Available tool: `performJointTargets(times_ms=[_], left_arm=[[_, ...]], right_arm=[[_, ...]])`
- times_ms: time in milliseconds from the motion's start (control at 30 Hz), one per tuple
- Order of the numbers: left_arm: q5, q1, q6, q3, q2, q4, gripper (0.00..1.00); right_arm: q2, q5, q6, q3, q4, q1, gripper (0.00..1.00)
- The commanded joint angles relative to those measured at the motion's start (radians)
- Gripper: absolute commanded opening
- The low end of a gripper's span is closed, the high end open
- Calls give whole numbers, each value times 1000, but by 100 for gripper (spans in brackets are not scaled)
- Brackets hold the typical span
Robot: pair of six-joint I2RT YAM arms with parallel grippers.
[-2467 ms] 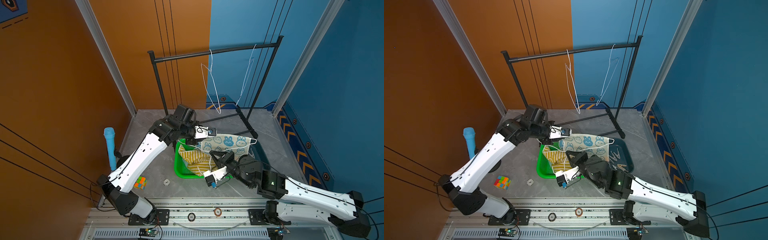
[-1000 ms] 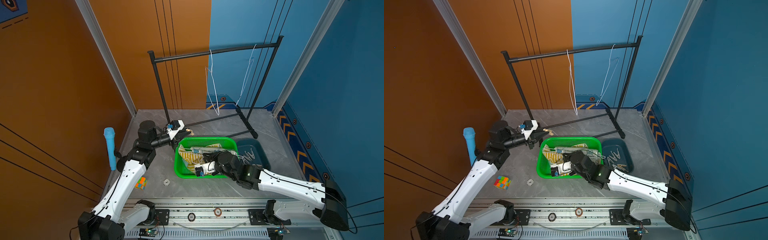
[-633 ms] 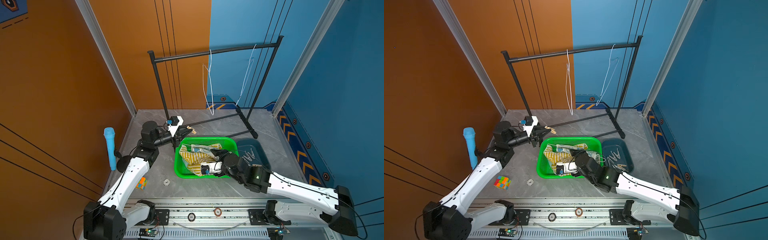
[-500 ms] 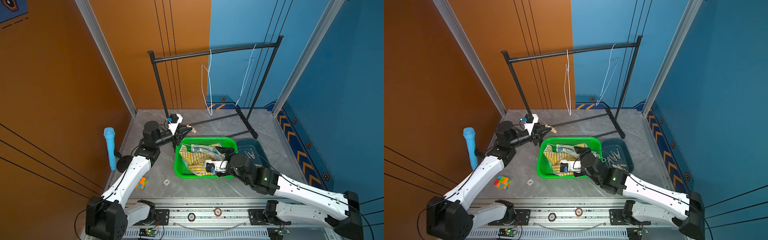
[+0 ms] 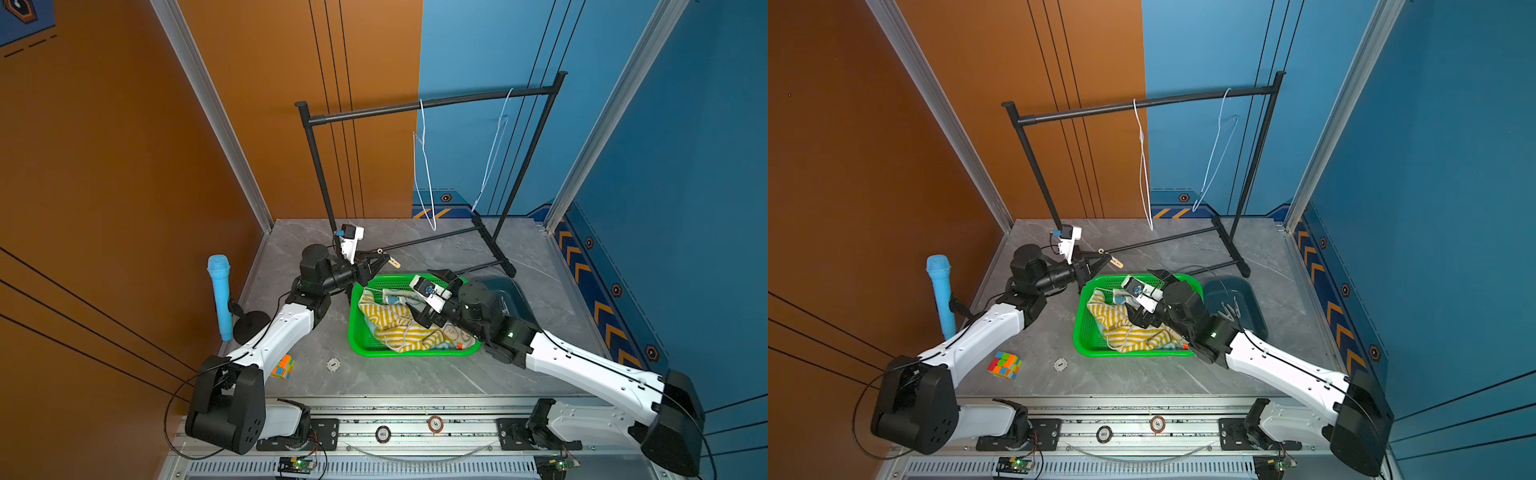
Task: Remove the clothespins securing towels to the hanger
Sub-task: Place the hanger in the basket, then place the clothespin in the storage box.
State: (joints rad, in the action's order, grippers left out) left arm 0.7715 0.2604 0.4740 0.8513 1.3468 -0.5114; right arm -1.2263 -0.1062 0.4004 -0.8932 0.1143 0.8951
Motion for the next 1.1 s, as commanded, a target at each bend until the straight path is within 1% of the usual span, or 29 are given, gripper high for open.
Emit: performJointTargets(times_ms=[0,33,100,167,267,400,500,633,800,1067], left_arm=[[38,3,55,-6,18,-36,0],[40,1,56,-7,21,-36,0],[41,-5,60,-8,25,-35,0],[47,-10,60,-8,26,-36,0],[54,-15,59,-9,23,-36,0],[69,-21,49,-10,22,-36,0],[71,-31,47,-10,22,-36,0],[75,-35,46,-10,25,-36,0],[88,-35,45,-8,24,-36,0],[97,-33,43,-7,28,-36,0]], right_arm=[[-56,35,-56,-53,124,-13,100],[-80,36,-54,-64,141,-17,99],[-125,37,-53,-79,174,-30,94],[-161,40,-52,-98,198,-40,93],[-210,58,-49,-134,214,-51,85],[-260,65,-46,-169,235,-59,77],[-288,83,-48,-185,252,-64,73],[-320,102,-54,-210,251,-70,61],[-350,117,-61,-230,254,-80,49],[-382,125,-69,-253,258,-86,33]])
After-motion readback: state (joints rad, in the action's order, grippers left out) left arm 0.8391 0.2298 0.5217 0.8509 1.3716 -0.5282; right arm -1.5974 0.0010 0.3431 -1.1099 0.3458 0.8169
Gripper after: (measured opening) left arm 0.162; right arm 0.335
